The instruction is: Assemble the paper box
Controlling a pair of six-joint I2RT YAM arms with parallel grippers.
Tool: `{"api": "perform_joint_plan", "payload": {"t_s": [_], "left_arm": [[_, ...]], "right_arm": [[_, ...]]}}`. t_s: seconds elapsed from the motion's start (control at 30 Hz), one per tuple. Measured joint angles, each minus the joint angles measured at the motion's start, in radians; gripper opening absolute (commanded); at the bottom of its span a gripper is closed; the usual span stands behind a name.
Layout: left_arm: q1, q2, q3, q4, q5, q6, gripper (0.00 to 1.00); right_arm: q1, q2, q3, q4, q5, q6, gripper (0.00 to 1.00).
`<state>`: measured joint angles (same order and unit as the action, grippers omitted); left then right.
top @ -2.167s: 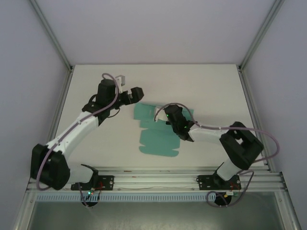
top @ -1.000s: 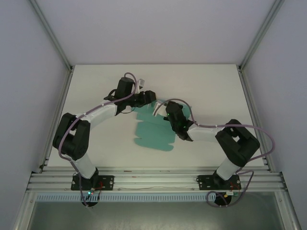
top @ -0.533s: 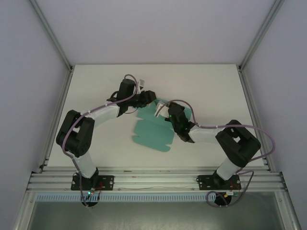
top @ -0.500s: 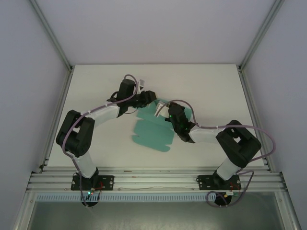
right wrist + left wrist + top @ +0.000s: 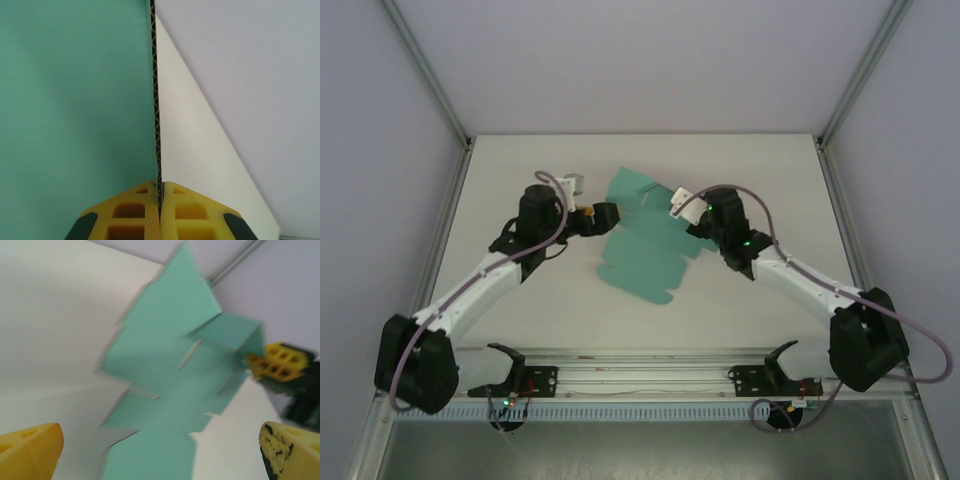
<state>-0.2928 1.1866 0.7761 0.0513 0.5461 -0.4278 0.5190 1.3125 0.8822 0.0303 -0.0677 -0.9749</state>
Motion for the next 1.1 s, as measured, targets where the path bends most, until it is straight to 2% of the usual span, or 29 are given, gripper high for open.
{"api": "perform_joint_plan", "payload": {"t_s": [0.17,0.3,0.4,0.7,0.97,1.1], "left_arm": [[0.077,0.008,-0.093,-0.004,-0.008,0.071,0.98],[0.172,0.053,-0.103,-0.001,-0.02,0.072,0.99],[0.206,0.082,-0.117,0.026,0.011,0.089,0.93],[0.188,0.16,-0.176,0.192,0.258,0.113,0.89],[0.116,0.204,-0.175,0.243,0.311,0.14,0.87],[0.072,0.217,-0.169,0.304,0.364,0.139,0.86]], "right_arm": [[-0.036,-0.006,0.077,-0.2,-0.161,0.026,0.0],[-0.038,-0.006,0.075,-0.242,-0.23,0.047,0.0],[-0.049,-0.006,0.075,-0.248,-0.269,0.064,0.0],[-0.057,0.006,0.077,-0.247,-0.293,0.112,0.0],[-0.08,0.014,0.077,-0.237,-0.276,0.143,0.0],[-0.069,0.02,0.077,-0.195,-0.316,0.187,0.0]]}}
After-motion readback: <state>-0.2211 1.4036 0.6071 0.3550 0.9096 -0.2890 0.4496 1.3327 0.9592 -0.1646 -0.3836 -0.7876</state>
